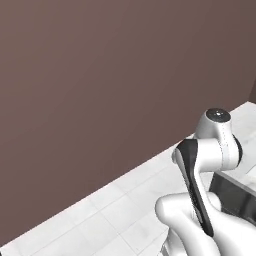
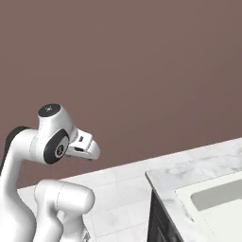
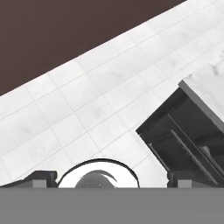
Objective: Pick the egg and butter from the fridge and place them by the bowl for mixing.
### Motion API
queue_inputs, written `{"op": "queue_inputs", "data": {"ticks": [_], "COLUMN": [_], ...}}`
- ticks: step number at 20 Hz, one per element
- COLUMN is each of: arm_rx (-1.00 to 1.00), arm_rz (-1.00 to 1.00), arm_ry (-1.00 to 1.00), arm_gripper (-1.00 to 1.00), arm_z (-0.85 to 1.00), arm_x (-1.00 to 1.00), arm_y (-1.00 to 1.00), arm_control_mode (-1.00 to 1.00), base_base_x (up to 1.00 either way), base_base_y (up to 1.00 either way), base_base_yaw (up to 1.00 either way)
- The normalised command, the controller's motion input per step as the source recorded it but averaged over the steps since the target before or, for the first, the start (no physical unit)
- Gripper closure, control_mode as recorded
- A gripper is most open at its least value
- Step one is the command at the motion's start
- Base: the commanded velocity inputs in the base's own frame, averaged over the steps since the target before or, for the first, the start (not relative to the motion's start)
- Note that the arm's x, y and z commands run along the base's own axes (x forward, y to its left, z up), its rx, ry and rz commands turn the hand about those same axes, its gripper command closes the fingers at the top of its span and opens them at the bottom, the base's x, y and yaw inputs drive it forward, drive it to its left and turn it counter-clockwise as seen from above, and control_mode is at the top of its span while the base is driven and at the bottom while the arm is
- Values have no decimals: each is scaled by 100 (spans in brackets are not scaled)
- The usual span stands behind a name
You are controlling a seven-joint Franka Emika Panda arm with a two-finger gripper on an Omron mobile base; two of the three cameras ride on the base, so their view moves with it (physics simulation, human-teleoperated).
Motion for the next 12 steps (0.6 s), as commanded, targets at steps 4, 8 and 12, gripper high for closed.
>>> {"op": "queue_inputs", "data": {"ticks": [4, 8, 12], "arm_rx": [0, 0, 0], "arm_rz": [0, 0, 0], "arm_ry": [0, 0, 0], "arm_gripper": [-100, -100, -100], "arm_z": [0, 0, 0], "arm_x": [0, 0, 0], "arm_y": [0, 0, 0], "arm_control_mode": [100, 100, 100], "base_base_x": [72, 62, 58], "base_base_y": [16, 25, 26], "base_base_yaw": [-26, -41, -46]}}
